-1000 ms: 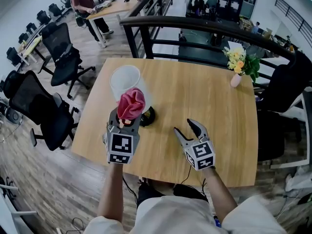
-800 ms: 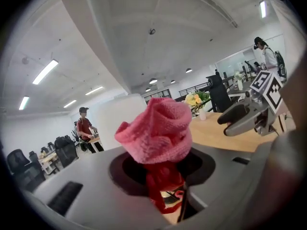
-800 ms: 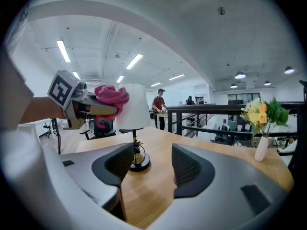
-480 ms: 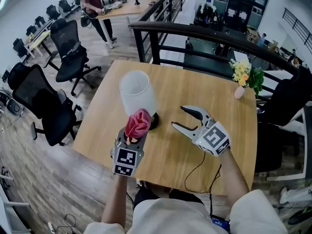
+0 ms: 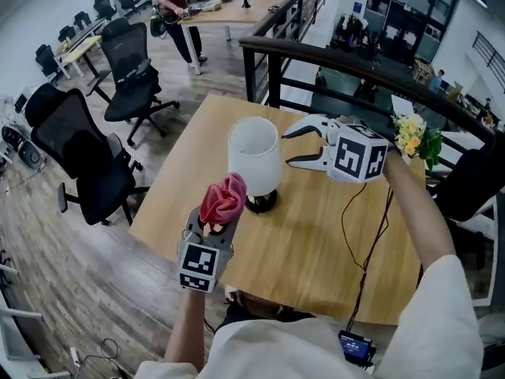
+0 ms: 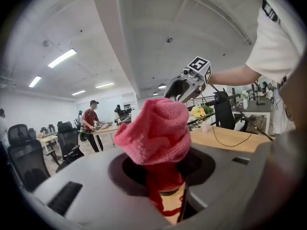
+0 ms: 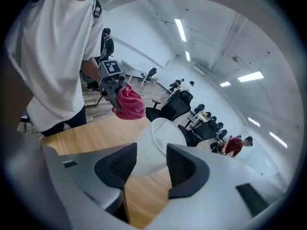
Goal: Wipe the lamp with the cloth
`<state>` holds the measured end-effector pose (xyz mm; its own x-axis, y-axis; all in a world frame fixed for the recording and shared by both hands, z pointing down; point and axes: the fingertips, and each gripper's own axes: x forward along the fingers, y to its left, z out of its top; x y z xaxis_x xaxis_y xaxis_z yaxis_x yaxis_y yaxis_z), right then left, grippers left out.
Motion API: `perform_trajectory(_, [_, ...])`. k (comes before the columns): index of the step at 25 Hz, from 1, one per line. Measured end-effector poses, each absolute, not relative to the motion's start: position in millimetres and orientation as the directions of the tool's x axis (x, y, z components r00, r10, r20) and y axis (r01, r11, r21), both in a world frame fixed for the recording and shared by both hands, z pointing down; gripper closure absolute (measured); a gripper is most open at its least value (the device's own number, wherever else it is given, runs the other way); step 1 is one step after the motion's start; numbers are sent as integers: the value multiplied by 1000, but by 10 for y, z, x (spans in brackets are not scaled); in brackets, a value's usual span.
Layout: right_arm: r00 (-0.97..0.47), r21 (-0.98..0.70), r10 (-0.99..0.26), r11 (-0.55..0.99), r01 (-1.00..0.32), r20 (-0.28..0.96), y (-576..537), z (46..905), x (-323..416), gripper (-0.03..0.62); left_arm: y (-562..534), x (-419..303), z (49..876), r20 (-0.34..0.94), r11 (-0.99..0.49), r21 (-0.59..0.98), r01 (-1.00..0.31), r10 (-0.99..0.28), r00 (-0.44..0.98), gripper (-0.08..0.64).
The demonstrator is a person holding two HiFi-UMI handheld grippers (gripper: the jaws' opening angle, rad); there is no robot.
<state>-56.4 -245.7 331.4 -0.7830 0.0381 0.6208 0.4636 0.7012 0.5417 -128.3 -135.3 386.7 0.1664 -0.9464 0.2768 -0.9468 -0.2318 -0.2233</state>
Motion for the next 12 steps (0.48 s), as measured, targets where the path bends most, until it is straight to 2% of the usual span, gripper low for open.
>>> perform_trajectory(6, [-707,562,20,590,579,707,-2562,3408,-697,379,-1341,-1469,3870,269,-218,-195,-956,-949,162,382])
perform_trajectory(12, [-624,546,11,473,691,781,-2431,3523,-889,434,-1376,-1402,3850,244,-222,-155,-963,-953,180,382])
